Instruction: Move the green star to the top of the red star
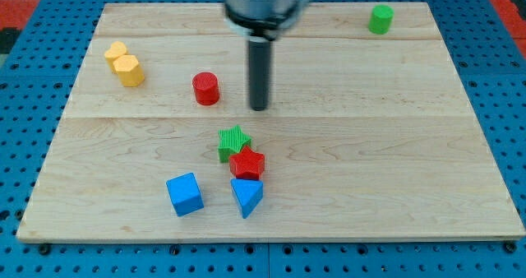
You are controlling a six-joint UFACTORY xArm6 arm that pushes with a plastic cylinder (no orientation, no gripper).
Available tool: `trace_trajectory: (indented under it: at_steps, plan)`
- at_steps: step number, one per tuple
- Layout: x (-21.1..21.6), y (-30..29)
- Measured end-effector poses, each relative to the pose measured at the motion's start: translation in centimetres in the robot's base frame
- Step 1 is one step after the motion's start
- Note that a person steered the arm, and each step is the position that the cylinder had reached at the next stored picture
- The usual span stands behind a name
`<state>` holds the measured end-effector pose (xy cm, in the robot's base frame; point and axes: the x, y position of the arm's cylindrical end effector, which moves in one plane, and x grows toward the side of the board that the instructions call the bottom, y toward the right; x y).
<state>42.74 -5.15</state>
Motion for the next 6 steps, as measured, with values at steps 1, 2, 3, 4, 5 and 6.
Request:
trace_trajectory:
  at_steps: [1, 2, 3, 4, 5, 6]
  plan:
    - [8.5, -9.8]
    - [10.5, -6.8]
    - [7.3, -5.2]
    - [7.3, -1.9]
    - [10.1, -3.7]
    - [9.9, -2.3]
